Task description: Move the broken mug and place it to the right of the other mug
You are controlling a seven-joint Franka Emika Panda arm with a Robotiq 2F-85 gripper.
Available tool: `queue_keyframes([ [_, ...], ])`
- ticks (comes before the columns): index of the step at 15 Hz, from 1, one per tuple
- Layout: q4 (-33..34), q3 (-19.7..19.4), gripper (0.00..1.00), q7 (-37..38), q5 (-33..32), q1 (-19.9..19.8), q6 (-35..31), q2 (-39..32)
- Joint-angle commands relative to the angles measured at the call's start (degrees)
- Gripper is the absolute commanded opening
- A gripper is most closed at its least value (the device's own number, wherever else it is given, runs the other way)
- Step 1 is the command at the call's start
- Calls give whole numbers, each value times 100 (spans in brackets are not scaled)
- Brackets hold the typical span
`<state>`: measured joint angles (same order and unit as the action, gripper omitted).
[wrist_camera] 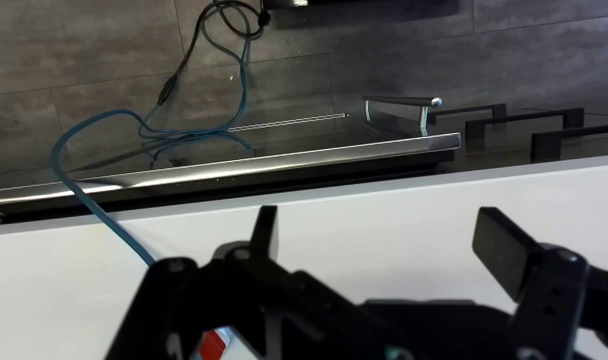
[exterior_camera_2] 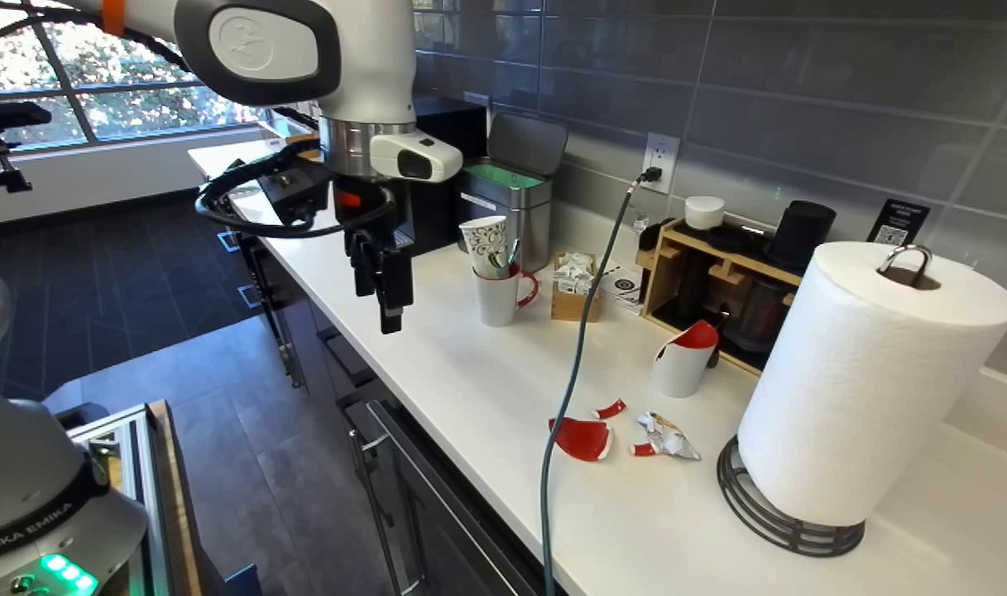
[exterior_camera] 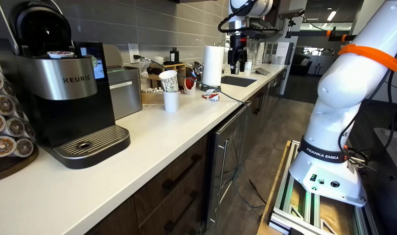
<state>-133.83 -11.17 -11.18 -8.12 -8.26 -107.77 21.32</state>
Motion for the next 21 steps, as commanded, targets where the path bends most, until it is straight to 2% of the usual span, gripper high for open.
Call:
queue_keyframes([
  [1,8,15,100,-4,7,-15,10,-3],
  [10,8,15,100,-4,7,-15,10,-3],
  [21,1046,635,100,2342,194,56,-634,-778],
])
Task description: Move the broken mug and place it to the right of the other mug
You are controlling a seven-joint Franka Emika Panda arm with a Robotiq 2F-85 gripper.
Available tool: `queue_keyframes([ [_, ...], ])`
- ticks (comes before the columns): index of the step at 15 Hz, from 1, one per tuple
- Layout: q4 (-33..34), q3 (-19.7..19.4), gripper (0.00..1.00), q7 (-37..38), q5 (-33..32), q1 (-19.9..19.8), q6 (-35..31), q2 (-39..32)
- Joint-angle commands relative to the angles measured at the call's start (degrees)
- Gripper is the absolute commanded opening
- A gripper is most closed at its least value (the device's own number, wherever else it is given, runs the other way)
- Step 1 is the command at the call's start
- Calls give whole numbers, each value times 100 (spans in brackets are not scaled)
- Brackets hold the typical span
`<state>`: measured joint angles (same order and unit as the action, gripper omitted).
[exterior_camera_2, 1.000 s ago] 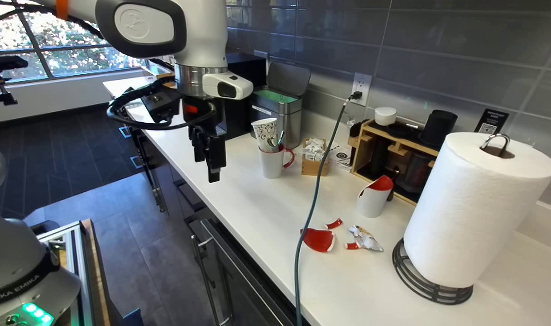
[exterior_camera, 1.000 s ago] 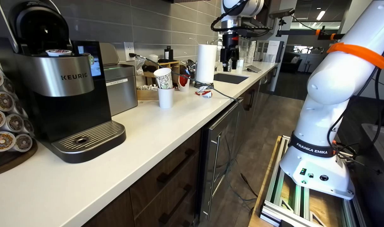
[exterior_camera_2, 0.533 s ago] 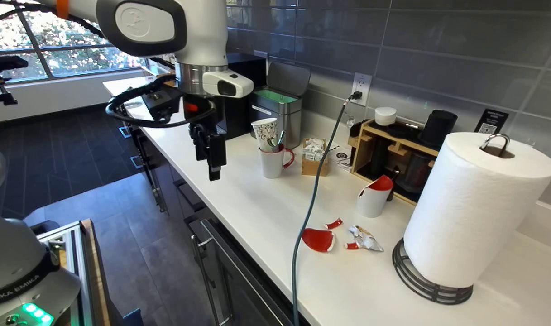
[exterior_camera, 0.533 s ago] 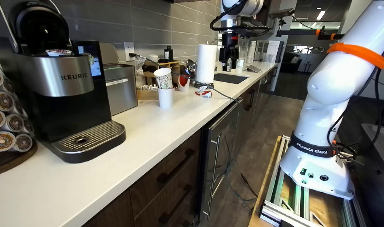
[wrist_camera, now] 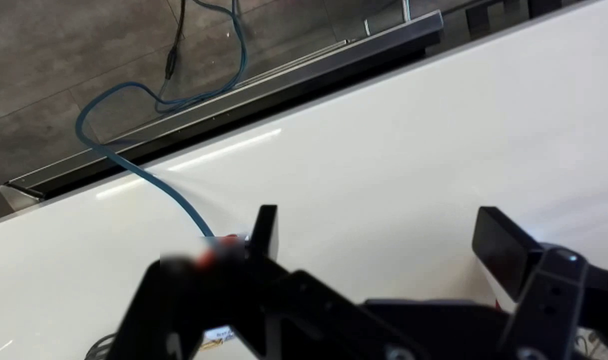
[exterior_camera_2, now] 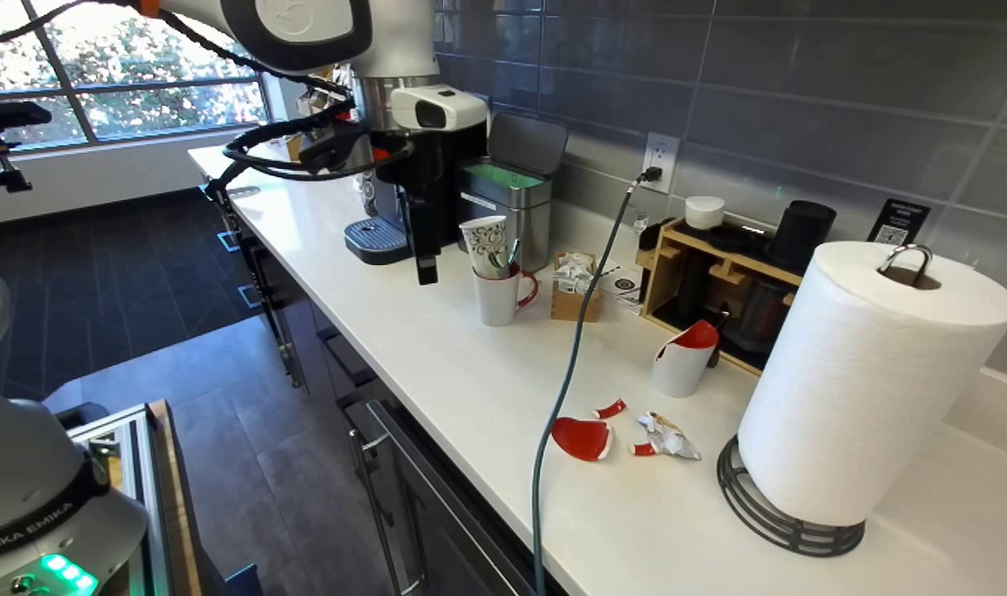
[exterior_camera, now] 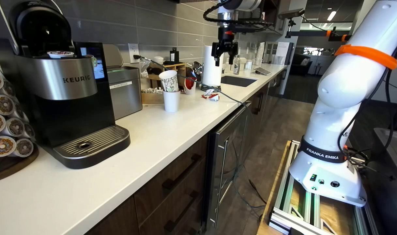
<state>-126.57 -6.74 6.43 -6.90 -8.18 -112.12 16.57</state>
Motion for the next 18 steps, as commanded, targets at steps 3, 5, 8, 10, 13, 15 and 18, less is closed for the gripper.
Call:
queue_keyframes([
  [3,293,250,100,481,-9,60,-166,-238],
  [5,357,303,100,506,-11,96,-165,-297],
  [8,358,247,100,489,-9,74,-165,-288],
  [10,357,245,100,489,-9,71,-165,-287],
  [13,357,246,100,490,-9,71,-165,-286],
  [15,357,246,100,490,-9,72,-165,-287],
  [18,141,-69,100,-441,-99,-38,-963,-205],
])
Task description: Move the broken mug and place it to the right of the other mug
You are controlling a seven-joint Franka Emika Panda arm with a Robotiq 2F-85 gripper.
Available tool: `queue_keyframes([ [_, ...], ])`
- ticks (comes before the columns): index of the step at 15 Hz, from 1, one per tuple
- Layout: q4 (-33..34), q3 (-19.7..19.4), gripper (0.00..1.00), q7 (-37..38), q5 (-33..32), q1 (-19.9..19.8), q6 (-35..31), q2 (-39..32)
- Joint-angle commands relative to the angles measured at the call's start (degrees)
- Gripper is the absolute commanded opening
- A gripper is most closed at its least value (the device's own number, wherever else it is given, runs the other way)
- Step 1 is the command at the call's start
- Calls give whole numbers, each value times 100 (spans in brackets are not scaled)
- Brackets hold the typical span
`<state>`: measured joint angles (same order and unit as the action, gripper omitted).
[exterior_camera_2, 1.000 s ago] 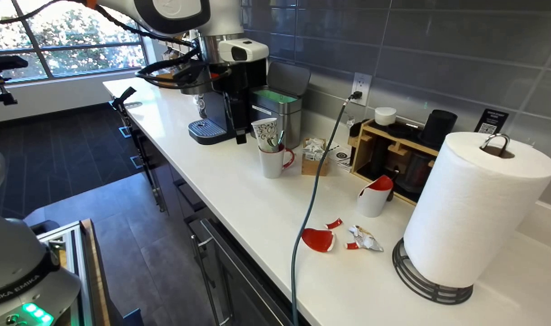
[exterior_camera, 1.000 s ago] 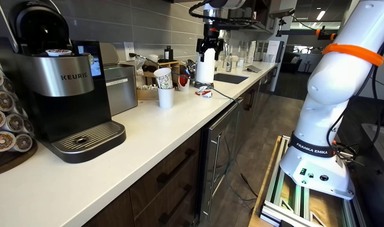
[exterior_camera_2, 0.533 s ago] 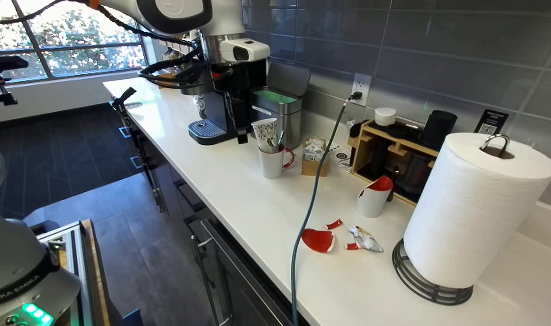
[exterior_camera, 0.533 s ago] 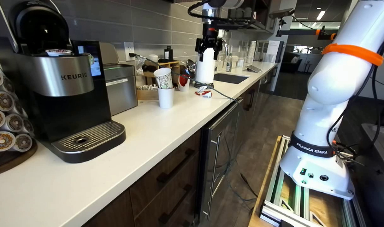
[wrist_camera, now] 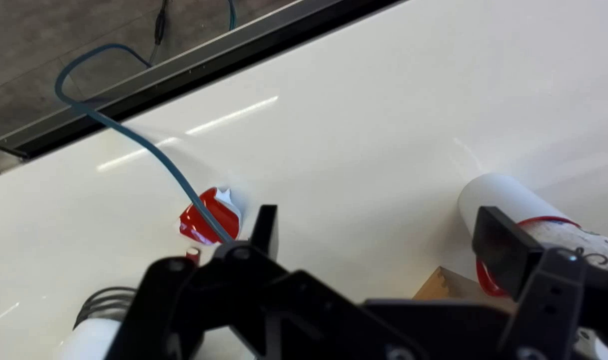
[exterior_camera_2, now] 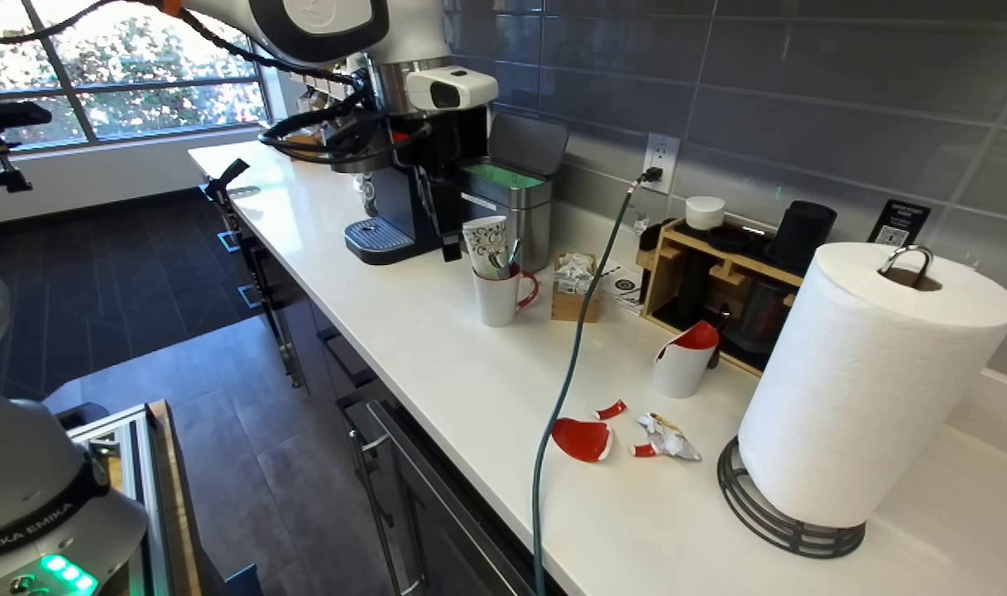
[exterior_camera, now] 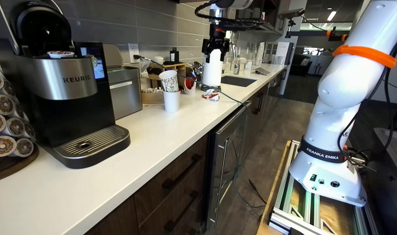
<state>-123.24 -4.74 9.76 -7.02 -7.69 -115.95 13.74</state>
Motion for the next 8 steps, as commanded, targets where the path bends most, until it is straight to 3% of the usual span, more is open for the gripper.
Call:
queue_keyframes([
  [1,-239,-477,100,-1393,-137,-145,-877,74],
  [5,-320,-2158,100,-3198,-68,711,-1824,63],
  [8,17,-3455,100,-4607,508,1537,-2401,-107],
])
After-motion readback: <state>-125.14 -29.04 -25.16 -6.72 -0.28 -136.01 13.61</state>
